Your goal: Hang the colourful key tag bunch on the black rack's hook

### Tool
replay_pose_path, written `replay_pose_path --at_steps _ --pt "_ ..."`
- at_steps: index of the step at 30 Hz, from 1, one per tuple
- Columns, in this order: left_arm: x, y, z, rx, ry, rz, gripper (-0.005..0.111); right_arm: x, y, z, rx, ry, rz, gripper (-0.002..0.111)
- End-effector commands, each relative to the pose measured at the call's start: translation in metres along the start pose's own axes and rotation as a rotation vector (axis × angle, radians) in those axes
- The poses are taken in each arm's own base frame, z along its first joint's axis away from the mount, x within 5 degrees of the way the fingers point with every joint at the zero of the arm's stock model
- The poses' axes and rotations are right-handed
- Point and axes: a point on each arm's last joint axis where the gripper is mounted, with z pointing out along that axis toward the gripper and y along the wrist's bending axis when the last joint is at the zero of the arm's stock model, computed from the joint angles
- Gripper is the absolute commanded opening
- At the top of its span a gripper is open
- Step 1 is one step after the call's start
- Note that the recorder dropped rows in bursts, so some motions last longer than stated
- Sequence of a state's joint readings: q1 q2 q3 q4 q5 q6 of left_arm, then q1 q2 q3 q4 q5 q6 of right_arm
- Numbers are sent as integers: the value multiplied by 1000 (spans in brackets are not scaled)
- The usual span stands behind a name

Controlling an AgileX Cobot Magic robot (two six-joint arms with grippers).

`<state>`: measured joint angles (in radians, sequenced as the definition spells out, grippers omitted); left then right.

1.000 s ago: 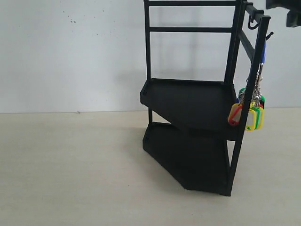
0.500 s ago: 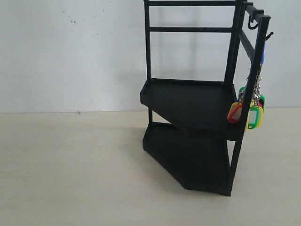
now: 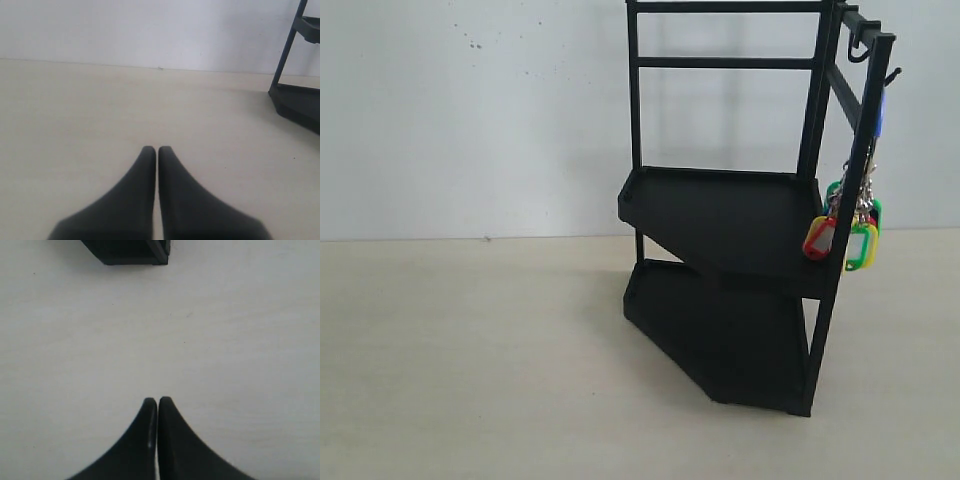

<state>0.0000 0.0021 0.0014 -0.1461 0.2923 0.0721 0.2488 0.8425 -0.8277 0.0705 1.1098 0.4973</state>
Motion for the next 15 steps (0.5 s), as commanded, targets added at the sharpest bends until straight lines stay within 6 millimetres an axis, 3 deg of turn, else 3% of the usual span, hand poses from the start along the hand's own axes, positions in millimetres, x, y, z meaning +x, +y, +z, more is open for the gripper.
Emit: replay_pose_path --at_steps 1,10,15 --pt "-1 0 0 -1 -11 8 4 -4 2 -1 -34 -59 -3 0" --pt "-1 0 0 -1 -11 8 4 -4 6 -1 -50 -72 -33 0" --pt "-1 0 0 -1 -11 8 4 -15 12 7 -157 -235 -18 0"
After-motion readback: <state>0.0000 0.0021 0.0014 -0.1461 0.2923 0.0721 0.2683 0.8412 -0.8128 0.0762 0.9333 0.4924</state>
